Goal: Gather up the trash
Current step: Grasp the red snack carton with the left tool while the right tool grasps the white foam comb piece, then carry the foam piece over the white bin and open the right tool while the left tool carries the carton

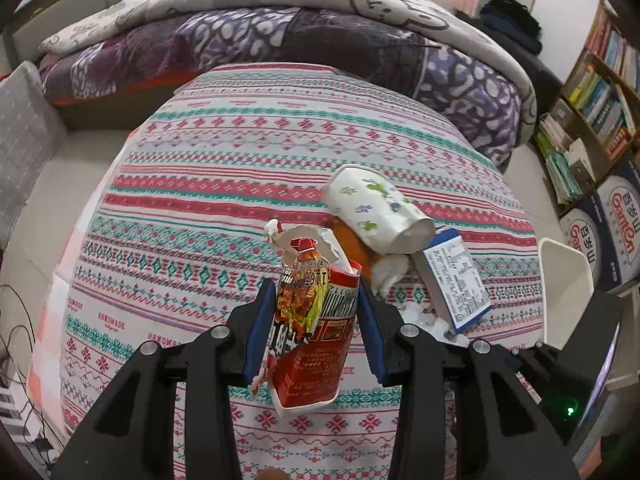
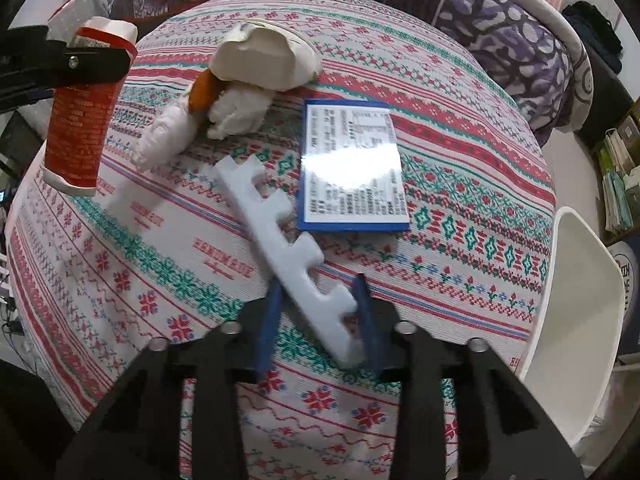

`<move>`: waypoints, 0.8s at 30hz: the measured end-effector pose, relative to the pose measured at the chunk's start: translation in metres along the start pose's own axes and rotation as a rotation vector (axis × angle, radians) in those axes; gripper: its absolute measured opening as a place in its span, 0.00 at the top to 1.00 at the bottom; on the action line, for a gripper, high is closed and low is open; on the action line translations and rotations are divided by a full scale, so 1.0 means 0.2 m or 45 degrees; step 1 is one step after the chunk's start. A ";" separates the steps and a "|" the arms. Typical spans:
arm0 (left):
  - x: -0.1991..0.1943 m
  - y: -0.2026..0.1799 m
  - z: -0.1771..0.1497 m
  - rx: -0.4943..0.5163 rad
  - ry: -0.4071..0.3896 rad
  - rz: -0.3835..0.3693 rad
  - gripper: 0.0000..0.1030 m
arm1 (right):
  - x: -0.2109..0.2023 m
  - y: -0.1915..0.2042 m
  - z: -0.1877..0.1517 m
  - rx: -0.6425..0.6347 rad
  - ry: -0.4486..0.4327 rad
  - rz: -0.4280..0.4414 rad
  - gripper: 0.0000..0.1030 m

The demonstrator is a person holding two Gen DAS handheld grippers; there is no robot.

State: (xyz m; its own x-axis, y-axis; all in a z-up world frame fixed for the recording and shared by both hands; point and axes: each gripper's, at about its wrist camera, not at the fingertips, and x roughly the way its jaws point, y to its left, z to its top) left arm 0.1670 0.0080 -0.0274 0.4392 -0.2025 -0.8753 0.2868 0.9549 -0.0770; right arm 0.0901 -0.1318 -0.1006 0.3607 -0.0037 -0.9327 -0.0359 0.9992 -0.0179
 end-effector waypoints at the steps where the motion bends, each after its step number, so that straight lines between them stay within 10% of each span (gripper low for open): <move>1: 0.00 0.01 0.00 -0.010 -0.001 0.003 0.61 | 0.00 0.01 0.00 -0.001 -0.001 0.008 0.71; 13: -0.07 0.11 0.01 -0.105 -0.080 0.044 0.61 | -0.29 0.10 0.04 0.066 -0.258 0.139 0.73; 24: -0.23 0.04 0.01 -0.138 -0.322 0.205 0.60 | -0.51 -0.01 0.07 0.280 -0.634 -0.006 0.72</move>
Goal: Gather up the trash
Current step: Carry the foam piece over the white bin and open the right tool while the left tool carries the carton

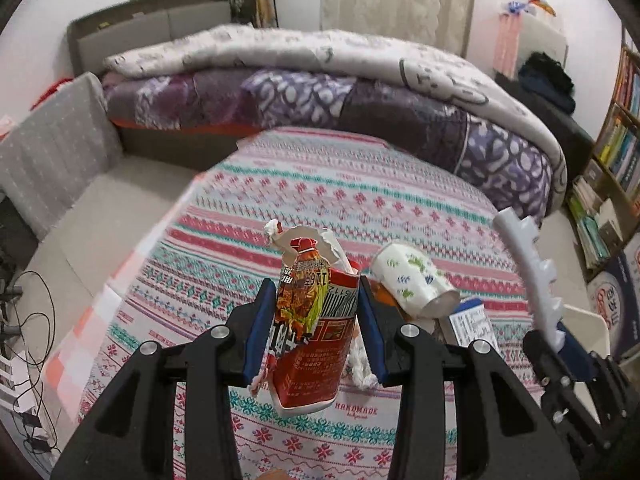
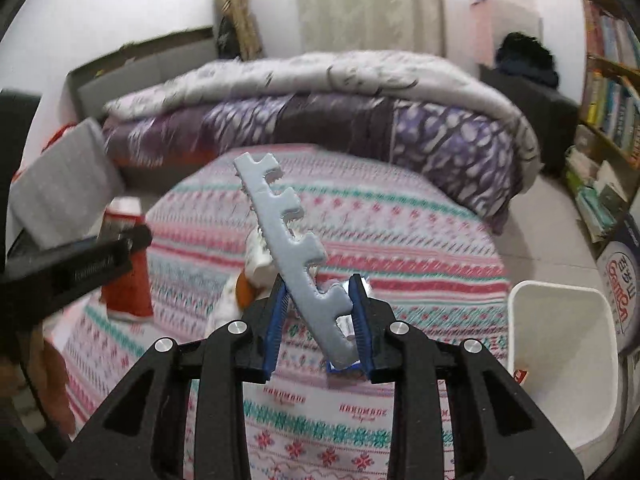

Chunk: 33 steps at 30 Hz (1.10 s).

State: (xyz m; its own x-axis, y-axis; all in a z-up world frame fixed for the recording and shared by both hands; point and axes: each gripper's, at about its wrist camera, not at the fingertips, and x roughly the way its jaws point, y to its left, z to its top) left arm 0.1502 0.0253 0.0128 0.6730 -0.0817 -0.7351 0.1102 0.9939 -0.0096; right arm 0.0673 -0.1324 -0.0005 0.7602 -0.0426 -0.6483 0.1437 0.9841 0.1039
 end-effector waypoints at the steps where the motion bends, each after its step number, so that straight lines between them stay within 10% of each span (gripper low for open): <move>1: -0.02 -0.01 0.00 -0.002 -0.033 0.014 0.60 | 0.00 -0.01 0.01 0.016 -0.024 -0.013 0.72; 33: -0.28 -0.38 -0.02 0.044 -0.269 -0.005 0.60 | -0.20 -0.35 0.08 0.195 -0.219 -0.173 0.71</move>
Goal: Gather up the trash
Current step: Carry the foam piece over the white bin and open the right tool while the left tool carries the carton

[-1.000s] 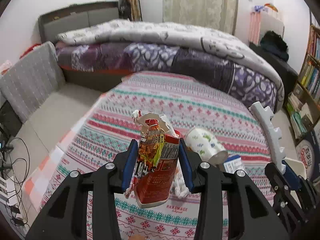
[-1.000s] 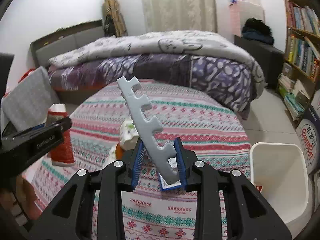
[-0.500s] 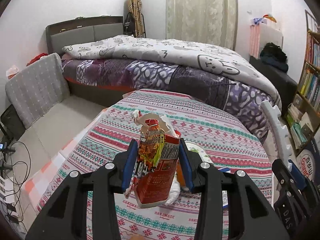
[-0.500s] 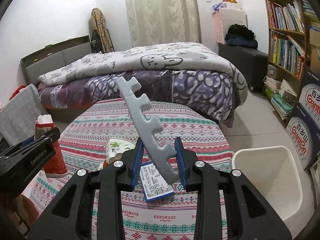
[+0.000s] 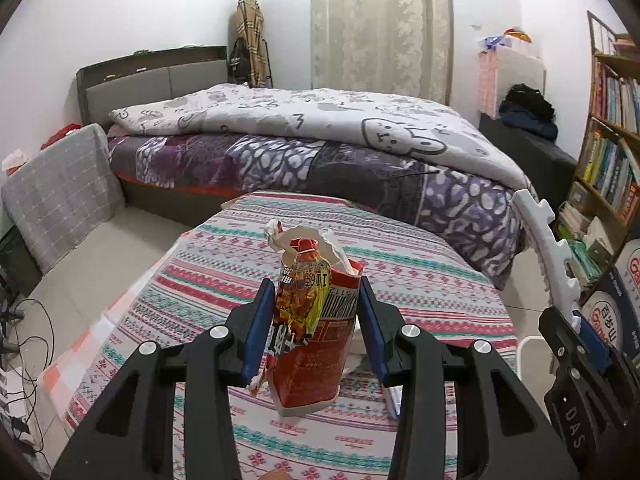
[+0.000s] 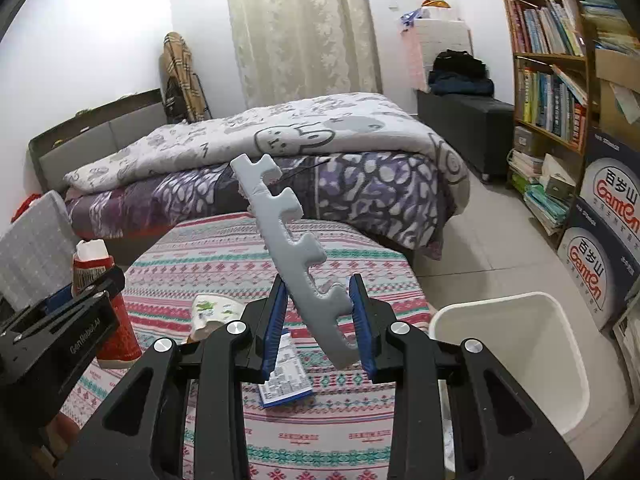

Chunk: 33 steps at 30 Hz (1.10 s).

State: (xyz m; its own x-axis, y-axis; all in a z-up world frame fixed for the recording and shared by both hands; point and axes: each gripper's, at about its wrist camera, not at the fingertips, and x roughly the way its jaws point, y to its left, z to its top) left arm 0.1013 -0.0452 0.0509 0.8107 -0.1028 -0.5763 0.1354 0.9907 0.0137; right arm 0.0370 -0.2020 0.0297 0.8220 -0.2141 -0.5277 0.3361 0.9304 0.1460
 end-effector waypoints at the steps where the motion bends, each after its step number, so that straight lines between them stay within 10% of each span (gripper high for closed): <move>1: -0.01 -0.01 0.00 0.002 -0.002 -0.004 0.60 | -0.01 -0.02 0.01 0.008 -0.002 -0.005 0.71; 25: -0.08 -0.50 -0.05 0.159 0.004 -0.177 0.60 | -0.08 -0.53 0.07 0.229 0.039 -0.247 0.68; 33: -0.09 -0.70 -0.11 0.232 0.029 -0.252 0.60 | -0.16 -0.74 0.06 0.339 0.008 -0.373 0.42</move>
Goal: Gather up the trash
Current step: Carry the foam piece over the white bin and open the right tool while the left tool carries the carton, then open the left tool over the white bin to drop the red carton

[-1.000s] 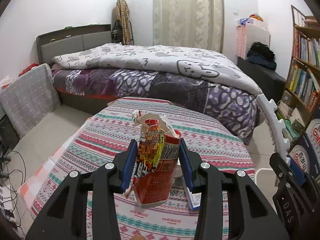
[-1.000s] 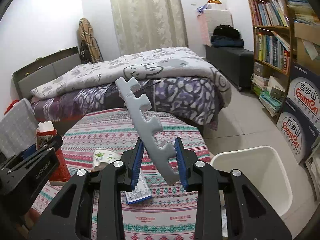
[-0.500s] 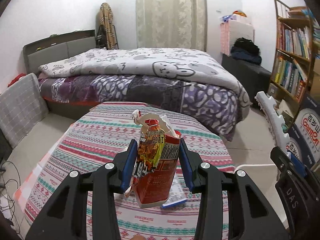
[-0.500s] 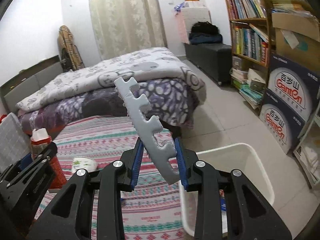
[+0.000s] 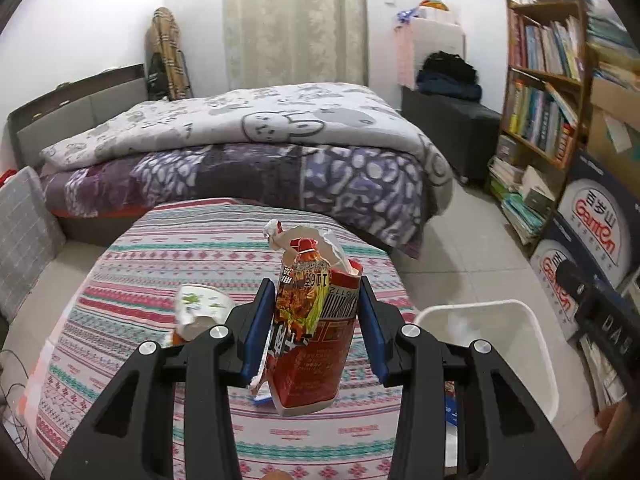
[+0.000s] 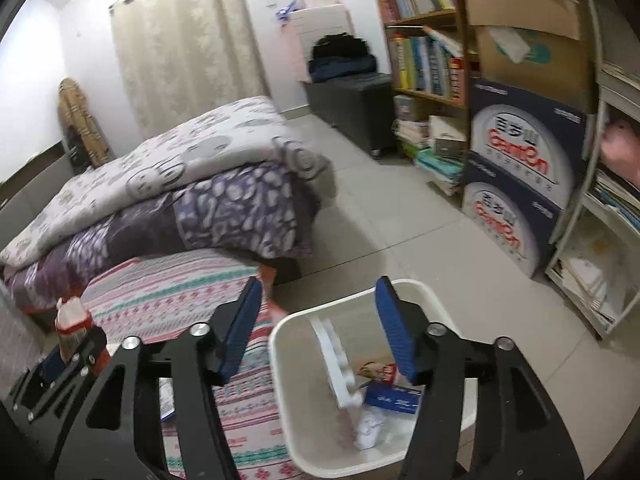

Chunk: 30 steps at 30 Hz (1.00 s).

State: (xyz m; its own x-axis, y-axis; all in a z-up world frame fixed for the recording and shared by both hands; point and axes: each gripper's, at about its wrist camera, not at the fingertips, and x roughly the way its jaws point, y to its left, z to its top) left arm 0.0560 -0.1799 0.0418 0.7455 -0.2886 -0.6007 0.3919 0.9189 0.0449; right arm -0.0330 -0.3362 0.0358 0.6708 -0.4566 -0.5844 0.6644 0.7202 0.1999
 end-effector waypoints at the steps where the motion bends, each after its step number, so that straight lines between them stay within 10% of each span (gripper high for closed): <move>1: 0.00 -0.03 0.00 0.012 0.002 -0.011 0.60 | -0.01 -0.03 0.01 0.020 -0.007 -0.017 0.40; 16: 0.02 -0.35 -0.04 0.083 0.079 -0.178 0.59 | -0.06 -0.35 0.07 0.173 -0.070 -0.204 0.07; 30: 0.03 -0.51 -0.10 0.163 0.148 -0.352 0.39 | -0.05 -0.49 0.08 0.276 -0.035 -0.261 0.07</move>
State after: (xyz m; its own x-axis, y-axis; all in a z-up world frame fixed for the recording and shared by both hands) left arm 0.0087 -0.2700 0.0179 0.5380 -0.4831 -0.6908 0.6408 0.7668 -0.0372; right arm -0.0988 -0.4115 0.0347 0.5221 -0.5970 -0.6091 0.8397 0.4847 0.2447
